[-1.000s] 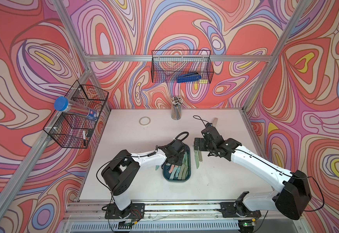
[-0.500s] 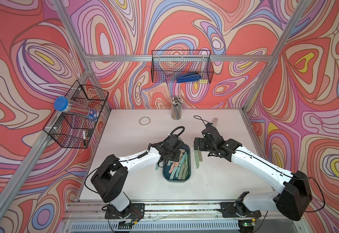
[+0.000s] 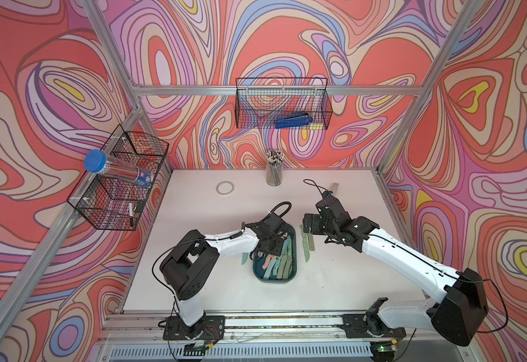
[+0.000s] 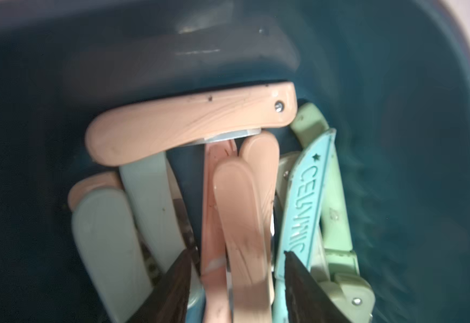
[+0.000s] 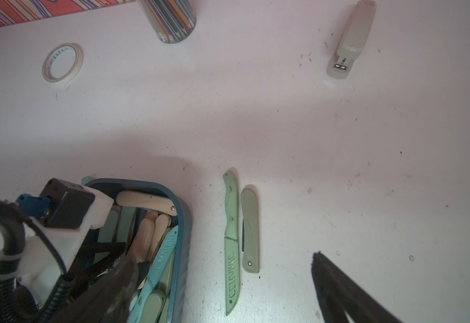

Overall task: Take the fruit knife out of the storage box
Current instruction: Pick up the fruit knife from the storage box.

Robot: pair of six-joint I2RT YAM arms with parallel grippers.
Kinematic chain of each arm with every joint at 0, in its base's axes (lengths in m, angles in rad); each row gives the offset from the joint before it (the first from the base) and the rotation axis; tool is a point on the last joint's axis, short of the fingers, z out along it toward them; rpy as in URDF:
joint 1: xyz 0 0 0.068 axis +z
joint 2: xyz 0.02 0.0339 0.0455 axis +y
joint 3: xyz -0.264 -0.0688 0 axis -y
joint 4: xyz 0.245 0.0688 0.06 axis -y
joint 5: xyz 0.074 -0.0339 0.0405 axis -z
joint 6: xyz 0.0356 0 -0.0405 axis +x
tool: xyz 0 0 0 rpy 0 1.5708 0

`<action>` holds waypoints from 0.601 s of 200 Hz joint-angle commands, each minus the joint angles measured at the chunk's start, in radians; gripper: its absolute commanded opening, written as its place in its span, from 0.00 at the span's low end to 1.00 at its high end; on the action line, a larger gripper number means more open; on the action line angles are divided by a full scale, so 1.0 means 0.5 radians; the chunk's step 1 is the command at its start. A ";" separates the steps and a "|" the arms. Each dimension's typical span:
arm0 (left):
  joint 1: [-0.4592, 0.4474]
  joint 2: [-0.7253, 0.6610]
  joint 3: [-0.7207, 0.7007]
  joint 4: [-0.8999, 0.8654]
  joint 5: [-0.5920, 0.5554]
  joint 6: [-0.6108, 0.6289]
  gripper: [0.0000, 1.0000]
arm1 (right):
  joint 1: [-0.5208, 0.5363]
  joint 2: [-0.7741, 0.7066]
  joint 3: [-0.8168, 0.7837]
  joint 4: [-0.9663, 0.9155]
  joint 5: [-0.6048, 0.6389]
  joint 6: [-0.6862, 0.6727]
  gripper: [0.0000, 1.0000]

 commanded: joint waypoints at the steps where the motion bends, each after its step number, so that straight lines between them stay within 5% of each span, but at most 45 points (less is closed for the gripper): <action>1: 0.005 0.051 0.038 -0.013 -0.004 0.017 0.50 | -0.010 -0.035 -0.025 -0.010 0.011 0.014 0.98; 120: 0.007 0.059 0.046 -0.043 -0.021 0.013 0.27 | -0.013 -0.030 -0.042 -0.001 0.016 0.021 0.98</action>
